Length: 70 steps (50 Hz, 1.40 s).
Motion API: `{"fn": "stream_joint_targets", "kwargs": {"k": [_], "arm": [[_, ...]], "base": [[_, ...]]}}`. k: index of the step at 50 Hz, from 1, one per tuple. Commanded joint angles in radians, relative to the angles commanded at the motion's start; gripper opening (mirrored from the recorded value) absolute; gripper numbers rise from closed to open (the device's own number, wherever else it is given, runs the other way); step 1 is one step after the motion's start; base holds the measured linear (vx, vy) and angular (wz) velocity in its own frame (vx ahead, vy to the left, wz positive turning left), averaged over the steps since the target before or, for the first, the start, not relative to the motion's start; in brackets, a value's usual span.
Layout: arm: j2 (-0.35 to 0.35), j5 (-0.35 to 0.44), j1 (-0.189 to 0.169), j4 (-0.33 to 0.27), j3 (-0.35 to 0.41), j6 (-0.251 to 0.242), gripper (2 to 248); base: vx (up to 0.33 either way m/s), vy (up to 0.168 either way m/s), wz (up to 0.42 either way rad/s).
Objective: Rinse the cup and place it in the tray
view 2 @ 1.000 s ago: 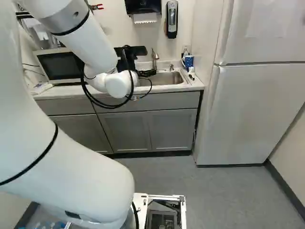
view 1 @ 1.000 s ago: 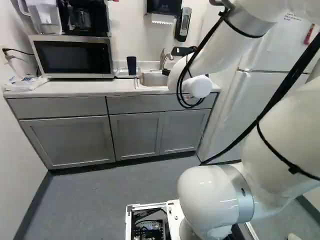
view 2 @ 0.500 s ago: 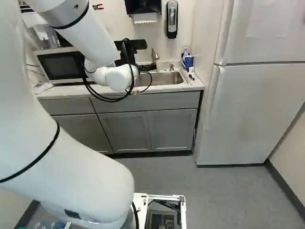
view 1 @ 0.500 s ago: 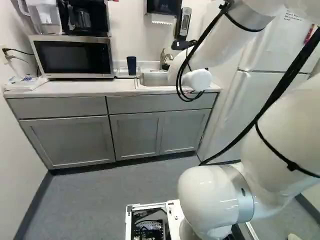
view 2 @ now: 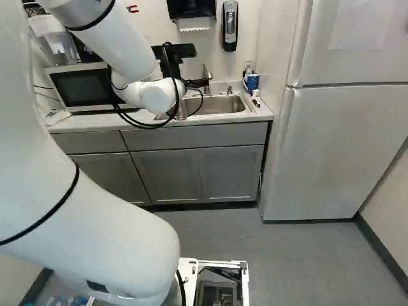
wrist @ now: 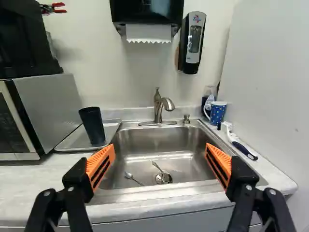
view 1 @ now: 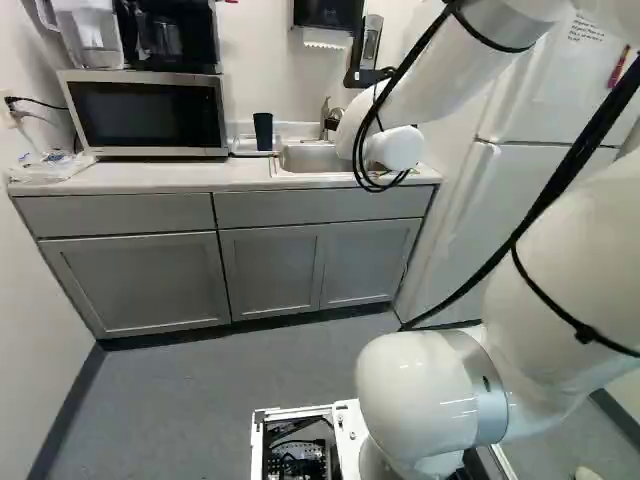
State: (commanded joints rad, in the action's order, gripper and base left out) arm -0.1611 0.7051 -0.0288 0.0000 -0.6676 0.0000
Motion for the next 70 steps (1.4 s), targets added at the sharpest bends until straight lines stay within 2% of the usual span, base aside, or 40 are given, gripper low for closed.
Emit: {"fn": "stream_joint_targets", "kwargs": {"k": [56, 70], "arm": [[-0.008, -0.087, 0.001, 0.000, -0.111, 0.000, 247], [-0.008, -0.088, 0.001, 0.000, -0.140, 0.000, 247]], "base": [[0.000, 0.000, 0.000], [0.000, 0.000, 0.000]]}}
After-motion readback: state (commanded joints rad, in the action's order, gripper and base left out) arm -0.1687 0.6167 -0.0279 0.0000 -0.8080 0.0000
